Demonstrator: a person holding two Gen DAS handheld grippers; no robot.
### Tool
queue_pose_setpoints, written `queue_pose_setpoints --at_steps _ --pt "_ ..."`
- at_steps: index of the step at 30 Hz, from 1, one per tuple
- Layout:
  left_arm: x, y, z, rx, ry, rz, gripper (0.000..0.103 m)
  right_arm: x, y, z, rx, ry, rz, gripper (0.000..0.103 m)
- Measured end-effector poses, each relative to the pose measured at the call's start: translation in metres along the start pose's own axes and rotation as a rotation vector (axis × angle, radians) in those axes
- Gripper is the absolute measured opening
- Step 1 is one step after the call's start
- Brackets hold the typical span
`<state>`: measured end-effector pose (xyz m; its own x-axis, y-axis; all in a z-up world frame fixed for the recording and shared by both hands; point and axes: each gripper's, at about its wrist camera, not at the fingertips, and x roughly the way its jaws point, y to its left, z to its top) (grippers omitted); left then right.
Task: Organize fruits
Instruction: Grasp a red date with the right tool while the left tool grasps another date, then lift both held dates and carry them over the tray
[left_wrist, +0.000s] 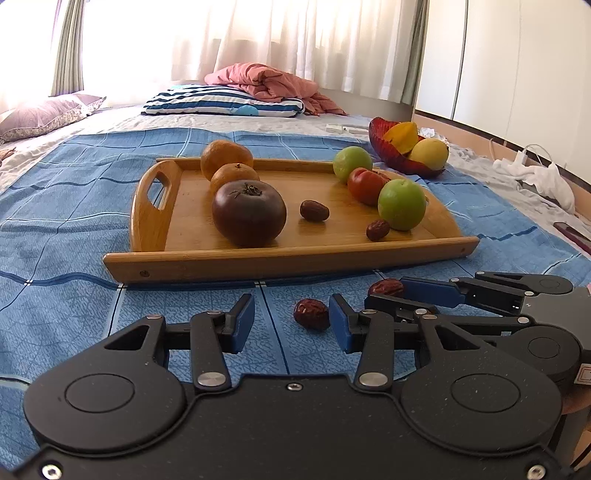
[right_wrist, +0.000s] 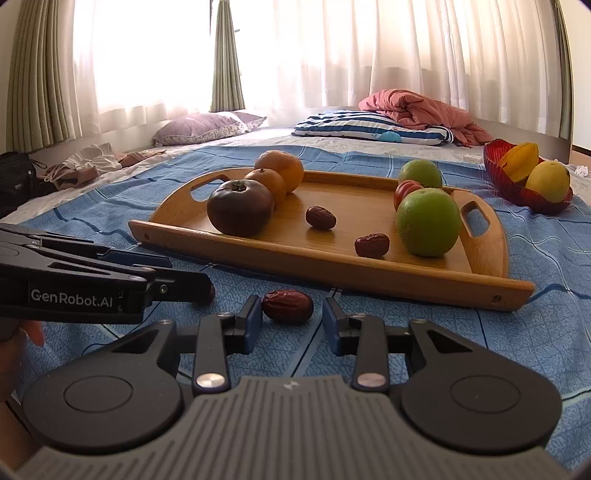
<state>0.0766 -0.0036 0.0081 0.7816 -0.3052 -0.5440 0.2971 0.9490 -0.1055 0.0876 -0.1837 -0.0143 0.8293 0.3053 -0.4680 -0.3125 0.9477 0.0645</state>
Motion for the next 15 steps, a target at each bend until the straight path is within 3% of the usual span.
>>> queue_pose_setpoints --at_steps 6,8,11,15 --pt "0.003 -0.005 -0.003 0.031 0.009 -0.021 0.042 0.000 -0.001 -0.001 0.005 -0.010 0.006 0.037" --pt "0.004 -0.008 -0.004 0.047 0.010 -0.034 0.038 -0.002 -0.001 -0.002 0.007 -0.015 0.016 0.036" --pt "0.006 -0.011 -0.006 0.063 0.015 -0.046 0.023 -0.003 -0.004 -0.002 0.022 -0.021 0.026 0.036" --pt "0.008 -0.014 -0.007 0.071 0.010 -0.050 0.024 -0.003 -0.006 -0.003 0.039 -0.027 0.034 0.036"
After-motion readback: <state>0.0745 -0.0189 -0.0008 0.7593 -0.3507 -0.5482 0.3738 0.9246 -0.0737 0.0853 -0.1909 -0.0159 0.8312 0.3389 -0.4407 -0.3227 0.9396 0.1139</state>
